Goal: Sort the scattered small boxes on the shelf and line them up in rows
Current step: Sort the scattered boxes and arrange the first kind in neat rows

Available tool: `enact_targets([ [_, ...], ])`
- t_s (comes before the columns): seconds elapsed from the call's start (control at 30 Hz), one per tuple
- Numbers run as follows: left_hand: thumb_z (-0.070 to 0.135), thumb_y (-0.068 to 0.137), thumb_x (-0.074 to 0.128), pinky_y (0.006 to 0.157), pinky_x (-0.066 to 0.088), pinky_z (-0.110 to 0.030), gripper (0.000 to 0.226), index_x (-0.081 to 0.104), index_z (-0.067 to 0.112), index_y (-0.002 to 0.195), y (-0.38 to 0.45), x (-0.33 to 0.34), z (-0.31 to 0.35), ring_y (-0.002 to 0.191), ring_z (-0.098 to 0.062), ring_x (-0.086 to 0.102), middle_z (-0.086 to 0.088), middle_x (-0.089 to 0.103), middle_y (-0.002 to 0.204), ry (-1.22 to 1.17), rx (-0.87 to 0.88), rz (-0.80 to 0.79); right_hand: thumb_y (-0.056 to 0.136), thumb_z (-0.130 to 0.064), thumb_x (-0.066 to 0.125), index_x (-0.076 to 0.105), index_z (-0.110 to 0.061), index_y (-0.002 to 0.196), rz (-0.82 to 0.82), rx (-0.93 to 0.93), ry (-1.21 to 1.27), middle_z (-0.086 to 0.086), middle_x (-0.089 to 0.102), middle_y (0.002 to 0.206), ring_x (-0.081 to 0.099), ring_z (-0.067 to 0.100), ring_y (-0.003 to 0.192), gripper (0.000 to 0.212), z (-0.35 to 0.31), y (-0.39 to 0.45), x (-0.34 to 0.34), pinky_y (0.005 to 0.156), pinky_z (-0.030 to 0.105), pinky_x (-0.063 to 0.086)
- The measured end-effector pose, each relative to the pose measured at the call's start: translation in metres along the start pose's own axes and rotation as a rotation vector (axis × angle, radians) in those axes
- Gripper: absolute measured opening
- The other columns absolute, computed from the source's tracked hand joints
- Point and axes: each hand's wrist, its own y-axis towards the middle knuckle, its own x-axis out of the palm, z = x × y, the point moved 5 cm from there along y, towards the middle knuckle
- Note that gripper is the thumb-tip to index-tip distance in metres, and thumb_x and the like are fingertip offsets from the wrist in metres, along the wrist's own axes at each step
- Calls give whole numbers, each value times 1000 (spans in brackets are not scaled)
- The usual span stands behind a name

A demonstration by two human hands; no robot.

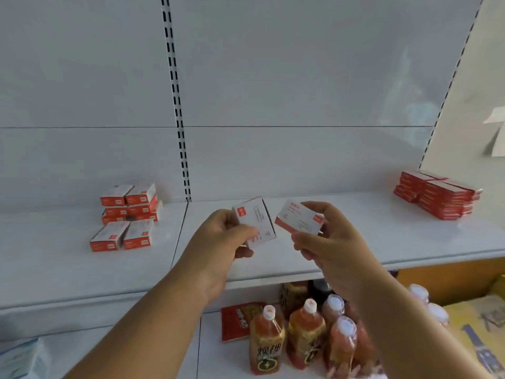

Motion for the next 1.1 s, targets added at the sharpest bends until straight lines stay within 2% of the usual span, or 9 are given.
enact_targets([
  [0.27, 3, 89, 64, 62, 55, -29, 22, 64, 18, 106, 26, 58, -12, 82, -22, 74, -5, 76, 92, -38, 4, 239, 77, 6, 74, 65, -24, 107, -173, 23, 19, 1, 74, 83, 62, 15, 63, 43, 7, 61, -63, 62, 23, 52],
  [0.43, 14, 96, 58, 69, 51, -26, 36, 69, 49, 100, 28, 53, -6, 84, -10, 68, 19, 74, 98, 306, 70, 246, 72, 5, 78, 64, -25, 106, -260, 56, -59, 5, 73, 91, 62, 17, 63, 48, 18, 77, -68, 61, 25, 50],
  [0.53, 22, 98, 57, 69, 50, -24, 27, 63, 48, 99, 30, 41, -2, 81, -7, 66, 21, 69, 98, 628, 56, 177, 74, -5, 80, 65, -27, 107, -256, 40, -267, 3, 73, 97, 69, 21, 74, 42, 19, 80, -68, 67, 34, 57],
  [0.63, 26, 98, 57, 64, 44, -21, 15, 59, 40, 94, 34, 34, -5, 82, -1, 61, 21, 64, 95, 895, 20, 94, 72, -28, 83, 65, -37, 99, -258, -54, -623, -13, 70, 89, 65, 0, 69, 34, 11, 80, -65, 53, 9, 46],
  [0.7, 25, 97, 58, 66, 45, -21, 16, 60, 40, 91, 36, 33, -10, 85, -2, 61, 21, 64, 95, 948, -5, 32, 72, -34, 82, 63, -43, 97, -308, -99, -761, -18, 65, 85, 62, -3, 70, 33, 8, 79, -60, 53, 6, 44],
  [0.83, 28, 99, 53, 69, 43, -17, 15, 58, 42, 94, 37, 32, -14, 89, 4, 55, 21, 59, 100, 1045, 69, 15, 77, -38, 79, 62, -34, 121, -341, -94, -904, -21, 57, 91, 58, 0, 80, 46, 14, 74, -54, 66, 10, 42],
  [0.93, 37, 98, 53, 68, 35, -12, 13, 62, 41, 106, 37, 30, -14, 88, 1, 53, 18, 57, 104, 1102, 151, -19, 77, -36, 78, 61, -35, 124, -347, -85, -928, -23, 55, 94, 60, 1, 86, 50, 18, 69, -53, 83, 21, 48],
  [1.0, 48, 93, 57, 76, 36, -13, 29, 62, 39, 120, 35, 29, -19, 97, -1, 52, 20, 55, 110, 1086, 153, -99, 77, -34, 77, 61, -36, 125, -351, -81, -946, -23, 56, 101, 62, 2, 91, 51, 19, 66, -52, 90, 25, 50],
  [1.1, 52, 89, 61, 82, 35, -12, 44, 57, 38, 131, 33, 27, -24, 104, 0, 49, 21, 52, 114, 1104, 185, -138, 76, -34, 73, 62, -39, 122, -359, -102, -970, -28, 58, 100, 61, -8, 83, 47, 18, 65, -51, 77, 9, 46],
])
